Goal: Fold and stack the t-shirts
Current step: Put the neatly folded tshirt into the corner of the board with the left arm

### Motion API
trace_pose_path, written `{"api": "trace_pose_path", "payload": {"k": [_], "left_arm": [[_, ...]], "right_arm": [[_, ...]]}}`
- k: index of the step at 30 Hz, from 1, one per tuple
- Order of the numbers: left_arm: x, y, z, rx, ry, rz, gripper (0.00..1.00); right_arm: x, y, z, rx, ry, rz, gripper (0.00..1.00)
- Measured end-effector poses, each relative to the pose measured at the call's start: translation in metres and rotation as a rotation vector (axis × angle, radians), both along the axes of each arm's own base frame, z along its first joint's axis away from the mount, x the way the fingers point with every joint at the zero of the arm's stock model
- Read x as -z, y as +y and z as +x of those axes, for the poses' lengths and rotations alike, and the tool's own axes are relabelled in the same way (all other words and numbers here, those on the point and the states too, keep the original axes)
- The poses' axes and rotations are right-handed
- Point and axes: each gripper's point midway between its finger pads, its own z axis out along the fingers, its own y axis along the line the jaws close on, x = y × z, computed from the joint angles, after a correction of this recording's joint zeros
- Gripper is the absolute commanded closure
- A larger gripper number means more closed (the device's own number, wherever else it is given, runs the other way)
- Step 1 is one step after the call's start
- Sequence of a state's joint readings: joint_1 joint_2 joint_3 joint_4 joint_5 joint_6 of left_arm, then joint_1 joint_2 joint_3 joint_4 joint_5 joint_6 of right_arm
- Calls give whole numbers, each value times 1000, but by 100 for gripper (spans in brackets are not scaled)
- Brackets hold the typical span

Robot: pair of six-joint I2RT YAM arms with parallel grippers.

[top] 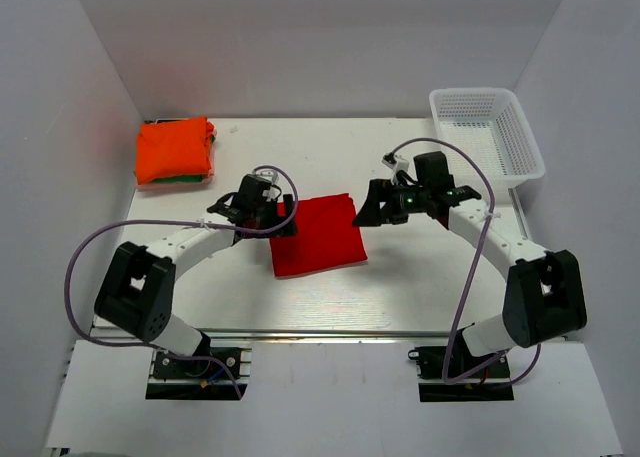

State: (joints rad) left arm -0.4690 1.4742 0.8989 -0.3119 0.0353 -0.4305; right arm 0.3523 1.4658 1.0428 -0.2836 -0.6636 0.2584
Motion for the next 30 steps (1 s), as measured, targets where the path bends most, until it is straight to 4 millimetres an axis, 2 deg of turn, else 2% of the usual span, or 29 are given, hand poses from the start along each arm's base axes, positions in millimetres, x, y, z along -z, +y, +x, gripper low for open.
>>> {"api": "trace_pose_path", "payload": {"k": [2, 6, 7, 9, 10, 12, 15, 16, 19, 21, 23, 24, 30], "left_arm": [[15, 4, -3, -19, 46, 24, 0], [40, 14, -5, -71, 108, 68, 0], [47, 16, -7, -81, 116, 76, 7], [58, 20, -9, -95, 124, 89, 15], [57, 19, -6, -103, 109, 81, 23], [60, 18, -1, -106, 99, 82, 26], [61, 14, 11, -109, 60, 76, 39], [62, 12, 16, -107, 48, 77, 48], [64, 3, 30, -96, 24, 66, 53], [64, -4, 39, -87, 6, 41, 64], [65, -13, 46, -68, -10, 11, 81], [66, -17, 50, -55, -16, -2, 100], [63, -32, 68, -3, -23, -28, 100]], "right_arm": [[9, -7, -10, 13, 22, -18, 10], [2, -12, -19, 17, -3, -8, 10], [-1, -12, -19, 16, -13, -3, 10], [-5, -12, -20, 17, -28, 2, 10], [-5, -13, -21, 17, -31, 2, 10], [-1, -14, -23, 19, -24, -3, 10], [10, -18, -31, 25, -3, -19, 10], [14, -20, -33, 31, 4, -29, 10], [17, -25, -37, 49, 6, -49, 10], [16, -28, -39, 59, -4, -56, 10], [14, -30, -40, 70, -17, -63, 10], [11, -31, -41, 74, -25, -65, 10], [0, -40, -41, 109, -85, -86, 10]]}}
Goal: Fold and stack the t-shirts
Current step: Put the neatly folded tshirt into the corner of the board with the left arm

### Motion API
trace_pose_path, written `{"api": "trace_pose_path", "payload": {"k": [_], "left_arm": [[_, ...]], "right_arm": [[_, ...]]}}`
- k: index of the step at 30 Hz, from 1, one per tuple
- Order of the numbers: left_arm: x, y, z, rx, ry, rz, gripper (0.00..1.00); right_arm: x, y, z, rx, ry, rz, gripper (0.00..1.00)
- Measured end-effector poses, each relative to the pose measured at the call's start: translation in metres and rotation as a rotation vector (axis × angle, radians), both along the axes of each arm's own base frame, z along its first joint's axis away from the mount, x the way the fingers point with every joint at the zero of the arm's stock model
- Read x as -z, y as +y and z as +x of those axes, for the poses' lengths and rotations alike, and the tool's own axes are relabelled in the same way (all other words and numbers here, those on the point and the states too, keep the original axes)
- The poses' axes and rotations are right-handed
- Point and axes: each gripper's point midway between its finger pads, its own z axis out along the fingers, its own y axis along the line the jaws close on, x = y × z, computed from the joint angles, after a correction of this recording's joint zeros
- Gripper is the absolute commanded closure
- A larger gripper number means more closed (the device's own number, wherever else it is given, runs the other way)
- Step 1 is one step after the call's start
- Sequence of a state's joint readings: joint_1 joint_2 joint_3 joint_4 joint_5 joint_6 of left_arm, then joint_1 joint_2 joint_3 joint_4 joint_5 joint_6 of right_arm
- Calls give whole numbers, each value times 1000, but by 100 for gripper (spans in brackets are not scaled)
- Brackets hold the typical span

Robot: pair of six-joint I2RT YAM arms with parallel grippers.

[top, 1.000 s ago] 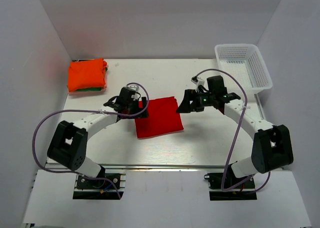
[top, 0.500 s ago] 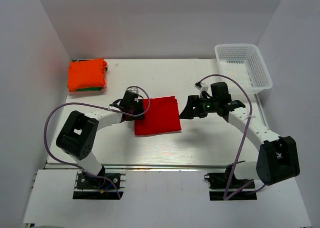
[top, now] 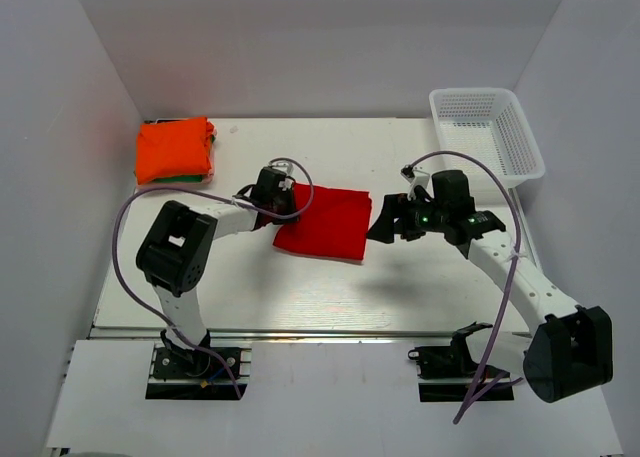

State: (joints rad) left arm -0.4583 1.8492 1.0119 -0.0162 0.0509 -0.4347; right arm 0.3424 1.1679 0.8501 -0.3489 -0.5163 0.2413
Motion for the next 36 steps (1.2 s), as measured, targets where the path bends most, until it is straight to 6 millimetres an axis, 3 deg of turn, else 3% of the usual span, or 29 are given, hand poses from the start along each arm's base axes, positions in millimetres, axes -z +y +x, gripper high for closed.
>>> {"api": "trace_pose_path", "payload": {"k": [5, 8, 17, 21, 29, 31, 36], "left_arm": [[-9, 20, 9, 3, -11, 191, 100], [-30, 38, 27, -16, -58, 301, 100], [-140, 82, 89, -1, -304, 590, 100], [-184, 103, 107, -14, -374, 686, 100], [-265, 166, 150, -128, -456, 817, 100], [-273, 182, 159, -151, -462, 844, 100], [-261, 221, 169, -170, -408, 902, 100]], "right_arm": [[10, -14, 3, 69, -17, -60, 10], [22, -22, 2, 107, 1, -101, 10], [23, -39, 6, 197, -28, -168, 10], [25, -43, 7, 216, -23, -185, 10], [24, -47, 8, 239, 5, -209, 10], [22, -46, 10, 245, 5, -205, 10], [20, -46, 11, 256, 17, -200, 10]]}}
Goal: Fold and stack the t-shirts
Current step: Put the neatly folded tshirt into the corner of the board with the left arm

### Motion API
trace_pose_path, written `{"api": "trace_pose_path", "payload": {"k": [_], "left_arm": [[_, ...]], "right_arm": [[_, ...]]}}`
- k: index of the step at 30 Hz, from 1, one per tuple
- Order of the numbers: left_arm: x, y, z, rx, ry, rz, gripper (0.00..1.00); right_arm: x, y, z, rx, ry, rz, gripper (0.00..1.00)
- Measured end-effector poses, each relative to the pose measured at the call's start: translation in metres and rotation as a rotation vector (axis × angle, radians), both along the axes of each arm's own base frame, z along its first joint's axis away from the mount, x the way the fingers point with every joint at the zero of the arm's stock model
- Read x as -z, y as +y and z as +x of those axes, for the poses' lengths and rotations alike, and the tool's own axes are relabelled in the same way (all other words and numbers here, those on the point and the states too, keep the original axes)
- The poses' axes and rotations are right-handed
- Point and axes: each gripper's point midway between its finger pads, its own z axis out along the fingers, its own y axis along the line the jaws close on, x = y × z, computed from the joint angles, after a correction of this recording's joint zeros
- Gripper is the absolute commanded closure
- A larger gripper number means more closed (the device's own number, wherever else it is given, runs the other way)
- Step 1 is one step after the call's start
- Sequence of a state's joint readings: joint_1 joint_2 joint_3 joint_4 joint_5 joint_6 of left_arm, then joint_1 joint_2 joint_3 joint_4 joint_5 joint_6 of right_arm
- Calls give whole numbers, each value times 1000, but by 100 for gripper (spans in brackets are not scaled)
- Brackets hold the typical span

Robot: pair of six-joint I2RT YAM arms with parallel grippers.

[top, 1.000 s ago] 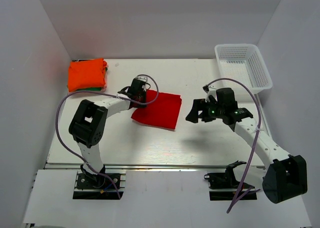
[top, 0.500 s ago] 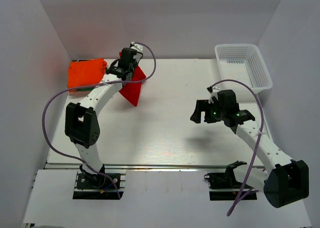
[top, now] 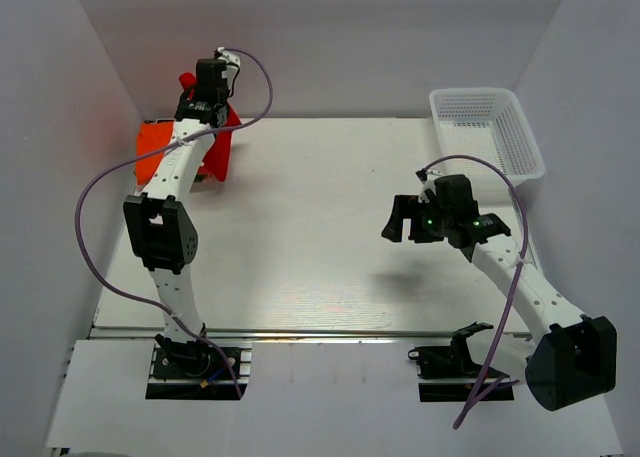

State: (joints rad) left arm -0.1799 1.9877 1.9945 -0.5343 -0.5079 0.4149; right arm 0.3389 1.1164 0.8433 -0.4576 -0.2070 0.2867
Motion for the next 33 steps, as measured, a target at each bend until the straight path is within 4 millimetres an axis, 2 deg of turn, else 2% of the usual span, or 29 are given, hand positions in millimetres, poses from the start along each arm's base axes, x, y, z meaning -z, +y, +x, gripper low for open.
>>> {"api": "trace_pose_path", "payload": {"k": [7, 16, 22, 27, 31, 32, 33], "left_arm": [[15, 51, 8, -68, 36, 4, 100], [6, 101, 12, -144, -11, -37, 100], [9, 128, 14, -167, -38, -56, 100], [29, 146, 19, -192, -24, -68, 100], [60, 160, 24, -217, 20, -72, 100], [68, 163, 25, -222, 31, -76, 95], [74, 166, 25, -228, 41, -79, 74]], "right_arm": [[-7, -2, 1, 17, 8, -10, 10], [-10, 0, 4, 27, 9, -1, 10], [-9, 0, 6, 27, 18, -3, 10], [-11, 2, 9, 27, 19, -2, 10], [-9, 3, 10, 25, 29, -3, 10], [-8, 3, 10, 24, 32, -4, 10], [-7, 3, 10, 24, 34, -4, 10]]}}
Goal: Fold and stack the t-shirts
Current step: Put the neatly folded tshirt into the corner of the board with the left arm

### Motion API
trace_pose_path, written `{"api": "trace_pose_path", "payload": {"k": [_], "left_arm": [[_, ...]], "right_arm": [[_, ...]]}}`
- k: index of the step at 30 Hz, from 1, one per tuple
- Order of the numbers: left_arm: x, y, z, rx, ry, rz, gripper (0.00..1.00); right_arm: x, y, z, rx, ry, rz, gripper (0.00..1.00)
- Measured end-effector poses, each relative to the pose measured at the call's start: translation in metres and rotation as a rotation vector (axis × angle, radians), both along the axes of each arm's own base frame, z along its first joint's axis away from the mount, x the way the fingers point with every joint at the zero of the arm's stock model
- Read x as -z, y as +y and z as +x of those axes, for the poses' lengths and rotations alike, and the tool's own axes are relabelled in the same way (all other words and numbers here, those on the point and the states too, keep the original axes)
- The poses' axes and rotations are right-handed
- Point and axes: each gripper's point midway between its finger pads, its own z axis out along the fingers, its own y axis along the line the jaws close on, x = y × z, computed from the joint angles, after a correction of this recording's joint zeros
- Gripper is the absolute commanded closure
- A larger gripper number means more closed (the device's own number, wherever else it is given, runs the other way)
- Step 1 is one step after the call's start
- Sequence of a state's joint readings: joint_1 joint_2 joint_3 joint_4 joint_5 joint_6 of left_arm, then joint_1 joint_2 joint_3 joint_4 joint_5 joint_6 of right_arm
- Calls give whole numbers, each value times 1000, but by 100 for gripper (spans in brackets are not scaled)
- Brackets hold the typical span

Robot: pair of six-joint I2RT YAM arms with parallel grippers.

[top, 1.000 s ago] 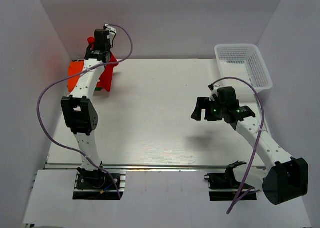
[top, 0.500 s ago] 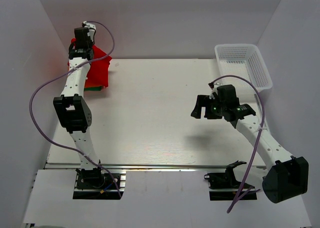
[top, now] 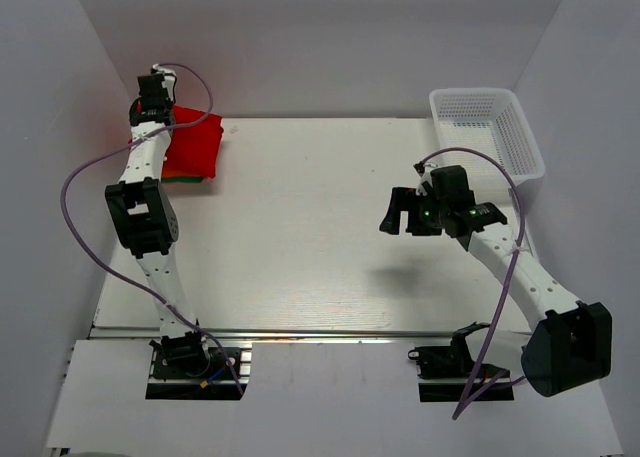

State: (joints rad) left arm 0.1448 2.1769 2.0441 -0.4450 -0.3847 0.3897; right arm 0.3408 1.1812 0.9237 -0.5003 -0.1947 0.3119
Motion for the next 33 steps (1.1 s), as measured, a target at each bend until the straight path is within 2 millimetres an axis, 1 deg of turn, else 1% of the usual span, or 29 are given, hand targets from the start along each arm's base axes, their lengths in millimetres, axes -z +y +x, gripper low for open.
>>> {"api": "trace_pose_path", "payload": {"k": [1, 2, 3, 4, 5, 9, 13, 15, 18, 22, 24, 26, 28, 33], "left_arm": [[6, 3, 0, -6, 8, -5, 56], [13, 6, -1, -16, 19, -11, 56], [15, 10, -2, -27, 23, -12, 45], [17, 14, -3, -39, 27, -7, 11], [16, 18, -4, -53, 29, 0, 0], [8, 30, -4, -107, -7, -7, 0], [-2, 34, -3, -126, -45, -40, 0], [-4, 31, -1, -114, -61, -74, 0], [-1, 19, 3, -77, -69, -143, 0], [7, -9, 6, 14, -53, -262, 0], [4, -28, 4, 65, -58, -328, 0], [-3, -45, -3, 105, -73, -392, 0], [-16, -63, -15, 148, -90, -455, 0], [-65, -109, -44, 288, -177, -596, 0]], "right_arm": [[1, 1, 0, -2, 4, 1, 10], [1, 1, 1, -4, 7, 3, 10], [2, 2, 1, -7, 12, 6, 10], [3, 3, 0, -9, 16, 7, 10], [4, 3, 0, -11, 21, 8, 10], [7, 5, 2, -15, 36, 8, 10], [7, 7, 1, -21, 40, 15, 10], [6, 8, 0, -24, 42, 21, 10], [5, 10, 0, -29, 44, 37, 10], [-1, 15, 1, -40, 24, 68, 10], [-5, 17, 2, -45, 0, 82, 10], [-7, 17, 0, -50, -16, 93, 10], [-8, 17, -4, -52, -31, 102, 10], [-7, 15, -12, -54, -62, 118, 10]]}}
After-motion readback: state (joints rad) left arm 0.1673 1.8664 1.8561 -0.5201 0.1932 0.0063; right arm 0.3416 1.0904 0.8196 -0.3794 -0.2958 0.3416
